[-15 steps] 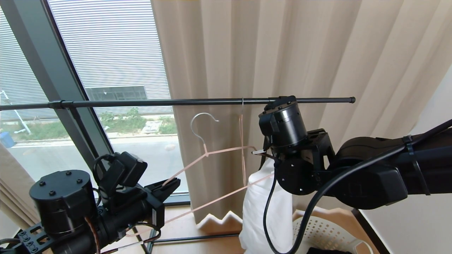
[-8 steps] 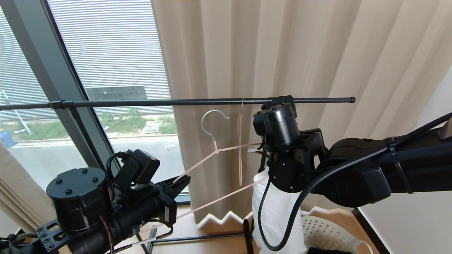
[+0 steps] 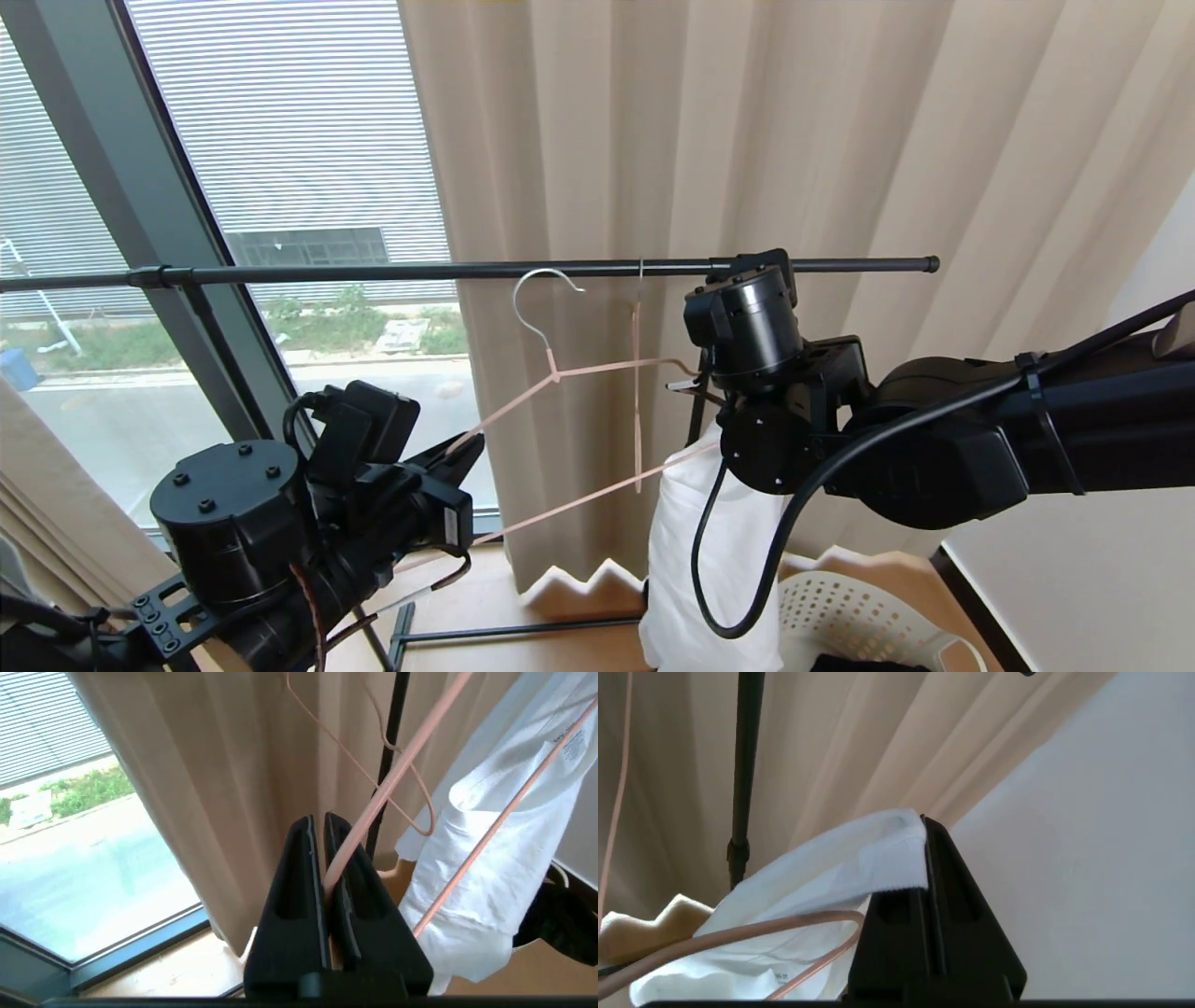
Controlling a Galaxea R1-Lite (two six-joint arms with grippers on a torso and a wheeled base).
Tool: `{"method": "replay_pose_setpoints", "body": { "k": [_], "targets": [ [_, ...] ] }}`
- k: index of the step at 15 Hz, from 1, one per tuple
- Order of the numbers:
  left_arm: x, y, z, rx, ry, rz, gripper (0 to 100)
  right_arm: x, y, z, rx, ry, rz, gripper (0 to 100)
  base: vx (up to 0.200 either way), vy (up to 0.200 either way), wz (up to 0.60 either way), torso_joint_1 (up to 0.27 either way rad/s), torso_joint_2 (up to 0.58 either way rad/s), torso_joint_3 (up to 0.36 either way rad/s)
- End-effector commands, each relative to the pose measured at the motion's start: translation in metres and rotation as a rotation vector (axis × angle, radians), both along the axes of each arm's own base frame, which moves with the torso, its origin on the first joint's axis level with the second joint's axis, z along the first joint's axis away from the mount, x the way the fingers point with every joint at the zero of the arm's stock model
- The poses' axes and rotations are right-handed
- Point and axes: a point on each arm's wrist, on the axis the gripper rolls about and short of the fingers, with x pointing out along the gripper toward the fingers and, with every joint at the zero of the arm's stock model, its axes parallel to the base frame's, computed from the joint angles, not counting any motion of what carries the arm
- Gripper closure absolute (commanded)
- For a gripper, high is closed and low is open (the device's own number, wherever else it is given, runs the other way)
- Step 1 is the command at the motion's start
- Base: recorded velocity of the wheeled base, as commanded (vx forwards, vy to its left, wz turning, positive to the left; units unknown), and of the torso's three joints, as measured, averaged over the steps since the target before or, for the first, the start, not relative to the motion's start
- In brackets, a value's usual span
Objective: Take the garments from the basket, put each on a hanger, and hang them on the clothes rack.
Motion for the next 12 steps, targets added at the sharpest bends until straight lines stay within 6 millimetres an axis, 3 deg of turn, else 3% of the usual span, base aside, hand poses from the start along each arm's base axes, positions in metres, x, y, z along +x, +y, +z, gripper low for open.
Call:
{"method": "replay_pose_setpoints", "body": {
  "k": [1,5,12],
  "targets": [
    [0.003,-0.005,-0.007,0.016,0.018,0.013,100,-0.001,0.000,0.001,0.001,-0.001,0.001,100,0.000,0.000,0.00,0.000,0.00,0.000],
    [0.002,-0.007,-0.008,0.022,0.018,0.023,100,-0.004,0.002,-0.005,-0.017,0.017,0.012,100,0.000,0.000,0.00,0.000,0.00,0.000],
    [-0.007,-0.014,-0.010,0.014,-0.005,-0.022,100,-0.011,0.020,0.006,0.021,-0.018,0.062,100,0.000,0.000,0.00,0.000,0.00,0.000]
  ]
}}
